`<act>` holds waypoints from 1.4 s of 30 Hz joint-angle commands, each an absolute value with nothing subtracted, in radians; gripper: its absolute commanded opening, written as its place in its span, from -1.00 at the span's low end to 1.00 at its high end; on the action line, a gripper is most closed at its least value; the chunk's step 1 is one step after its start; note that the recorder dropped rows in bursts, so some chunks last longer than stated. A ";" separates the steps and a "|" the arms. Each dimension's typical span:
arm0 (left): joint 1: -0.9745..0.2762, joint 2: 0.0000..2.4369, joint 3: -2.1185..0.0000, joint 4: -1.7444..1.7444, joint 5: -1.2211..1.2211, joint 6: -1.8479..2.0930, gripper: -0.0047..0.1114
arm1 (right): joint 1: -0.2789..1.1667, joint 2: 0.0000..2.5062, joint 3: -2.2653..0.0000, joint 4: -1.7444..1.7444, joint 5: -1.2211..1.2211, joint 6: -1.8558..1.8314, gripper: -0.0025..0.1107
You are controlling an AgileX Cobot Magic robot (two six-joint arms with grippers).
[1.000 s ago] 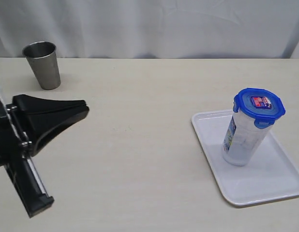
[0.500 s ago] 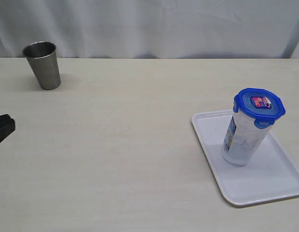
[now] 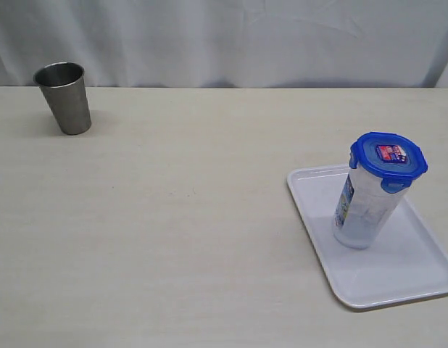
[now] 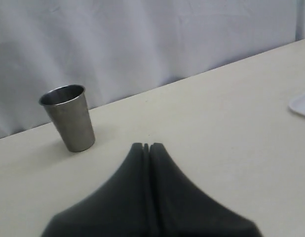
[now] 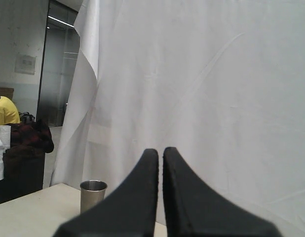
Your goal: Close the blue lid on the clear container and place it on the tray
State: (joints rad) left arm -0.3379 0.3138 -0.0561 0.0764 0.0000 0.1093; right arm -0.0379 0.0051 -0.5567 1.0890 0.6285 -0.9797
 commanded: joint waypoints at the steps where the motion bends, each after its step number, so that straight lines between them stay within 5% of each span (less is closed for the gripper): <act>1: -0.256 0.276 -0.042 0.067 0.000 0.100 -0.92 | -0.043 0.000 -0.553 1.086 0.632 -0.972 -0.88; 14: -0.071 0.158 -0.042 0.067 0.009 0.100 -0.92 | -0.043 0.000 -0.553 1.086 0.632 -0.972 -0.88; 42: -0.068 0.000 -0.042 0.065 0.187 0.020 -0.92 | -0.043 0.000 -0.553 1.086 0.632 -0.972 -0.88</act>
